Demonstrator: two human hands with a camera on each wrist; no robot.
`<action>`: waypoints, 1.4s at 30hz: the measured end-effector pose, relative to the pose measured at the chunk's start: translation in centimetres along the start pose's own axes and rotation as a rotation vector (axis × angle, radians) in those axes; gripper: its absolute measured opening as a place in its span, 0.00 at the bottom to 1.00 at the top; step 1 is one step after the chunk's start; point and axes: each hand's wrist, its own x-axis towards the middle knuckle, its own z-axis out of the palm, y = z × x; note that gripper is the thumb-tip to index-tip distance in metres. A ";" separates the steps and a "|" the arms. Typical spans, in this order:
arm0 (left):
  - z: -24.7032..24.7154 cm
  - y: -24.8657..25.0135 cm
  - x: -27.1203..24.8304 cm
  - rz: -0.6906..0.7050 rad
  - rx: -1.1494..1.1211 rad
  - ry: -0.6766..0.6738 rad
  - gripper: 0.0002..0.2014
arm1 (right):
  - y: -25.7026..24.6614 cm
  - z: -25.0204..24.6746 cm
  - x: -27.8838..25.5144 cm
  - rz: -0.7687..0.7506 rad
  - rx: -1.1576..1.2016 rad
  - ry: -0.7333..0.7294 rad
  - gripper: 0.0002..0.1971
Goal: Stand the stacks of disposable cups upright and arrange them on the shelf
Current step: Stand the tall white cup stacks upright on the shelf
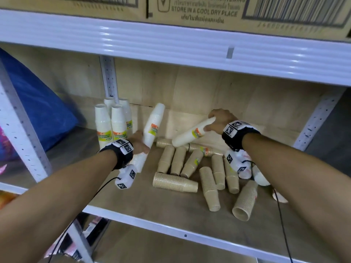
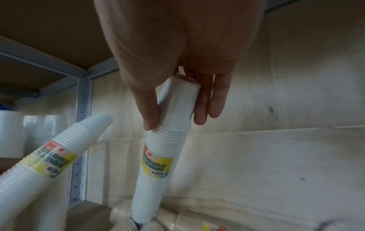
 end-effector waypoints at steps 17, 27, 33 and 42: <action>-3.4 -3.4 -4.1 0.115 -0.219 0.188 0.43 | -17.9 -1.8 0.2 -0.415 0.333 0.017 0.32; -1.4 -7.4 -5.7 0.075 -0.309 0.175 0.45 | -20.6 3.4 -0.8 -0.416 0.377 -0.118 0.30; -0.2 -8.5 -5.7 0.037 -0.289 0.121 0.45 | -20.5 5.3 -1.1 -0.389 0.365 -0.157 0.29; -2.2 -8.1 -5.7 0.075 -0.339 0.102 0.42 | -20.7 5.0 -0.6 -0.364 0.304 -0.164 0.28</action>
